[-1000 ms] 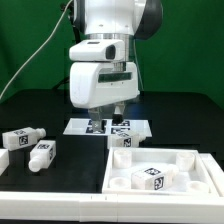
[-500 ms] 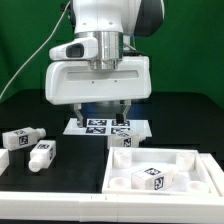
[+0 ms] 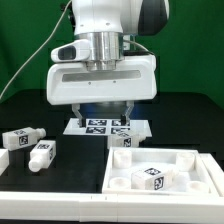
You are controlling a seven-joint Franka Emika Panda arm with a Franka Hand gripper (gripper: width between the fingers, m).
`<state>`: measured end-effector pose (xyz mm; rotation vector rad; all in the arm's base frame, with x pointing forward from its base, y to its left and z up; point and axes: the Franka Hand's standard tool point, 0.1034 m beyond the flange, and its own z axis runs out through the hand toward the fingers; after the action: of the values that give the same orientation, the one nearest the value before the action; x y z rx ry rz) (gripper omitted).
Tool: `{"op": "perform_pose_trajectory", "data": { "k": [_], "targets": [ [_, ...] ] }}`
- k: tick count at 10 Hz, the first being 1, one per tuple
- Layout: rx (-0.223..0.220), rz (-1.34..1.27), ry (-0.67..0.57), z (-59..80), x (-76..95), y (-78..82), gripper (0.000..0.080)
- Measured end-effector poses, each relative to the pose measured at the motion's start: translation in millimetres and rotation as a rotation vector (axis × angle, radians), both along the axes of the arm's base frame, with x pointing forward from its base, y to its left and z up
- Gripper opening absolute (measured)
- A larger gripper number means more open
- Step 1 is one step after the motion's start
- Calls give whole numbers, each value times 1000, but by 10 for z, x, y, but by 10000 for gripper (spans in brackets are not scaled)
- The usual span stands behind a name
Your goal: Assemble one leg
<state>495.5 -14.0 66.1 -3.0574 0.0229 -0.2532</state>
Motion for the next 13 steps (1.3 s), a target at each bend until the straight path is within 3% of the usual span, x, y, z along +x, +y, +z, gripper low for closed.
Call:
{"op": "perform_pose_trajectory", "data": {
  "k": [2, 4, 6, 9, 11, 13],
  "targets": [
    [64, -313, 32, 5, -33, -28, 649],
    [103, -535, 52, 4, -25, 106, 649],
    [112, -564, 32, 7, -6, 204, 649],
    [165, -752, 50, 3, -18, 204, 649],
    [215, -970, 80, -31, -89, 74, 649],
    [199, -964, 71, -126, -210, -59, 649]
  ]
}}
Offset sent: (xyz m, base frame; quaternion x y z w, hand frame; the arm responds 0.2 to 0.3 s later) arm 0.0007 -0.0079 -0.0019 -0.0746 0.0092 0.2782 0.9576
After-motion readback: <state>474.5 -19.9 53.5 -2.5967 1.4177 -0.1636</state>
